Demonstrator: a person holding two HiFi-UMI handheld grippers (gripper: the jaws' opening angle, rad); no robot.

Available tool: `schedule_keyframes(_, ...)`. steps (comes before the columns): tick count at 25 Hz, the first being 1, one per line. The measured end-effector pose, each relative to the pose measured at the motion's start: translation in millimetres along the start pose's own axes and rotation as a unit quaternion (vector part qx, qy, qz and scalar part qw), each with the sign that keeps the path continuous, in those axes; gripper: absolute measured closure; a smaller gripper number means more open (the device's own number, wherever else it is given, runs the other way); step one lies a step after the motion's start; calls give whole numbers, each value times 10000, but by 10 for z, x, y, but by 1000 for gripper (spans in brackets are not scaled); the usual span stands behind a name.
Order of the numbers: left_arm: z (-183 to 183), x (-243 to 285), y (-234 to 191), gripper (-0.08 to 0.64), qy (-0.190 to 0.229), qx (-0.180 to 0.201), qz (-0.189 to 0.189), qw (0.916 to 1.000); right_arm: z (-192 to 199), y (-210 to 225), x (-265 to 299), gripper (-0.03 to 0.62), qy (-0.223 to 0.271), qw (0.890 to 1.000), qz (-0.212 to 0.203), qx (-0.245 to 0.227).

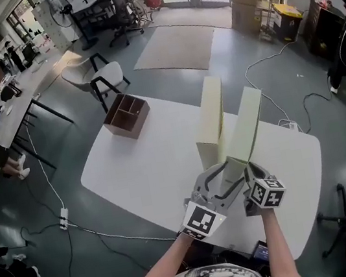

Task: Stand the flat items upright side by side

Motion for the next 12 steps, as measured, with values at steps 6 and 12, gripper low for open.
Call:
schedule_keyframes(6,-3,34,-82,322,15,-87,-60,9999,-68,-9,119,607,-40,10000,9,-13)
schedule_keyframes(12,17,50,-149,321,11,-73,-100,9999,-123,-32,225,607,-48,9999,46,-87)
Point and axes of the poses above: the fingertips, and each gripper's own axes: x forward along the fingers, y to its right, z out of its underside, the point moved 9 cm from there along -x, backward along the fingers, and after that the axes turned 11 degrees about z, right-handed, at the moved point
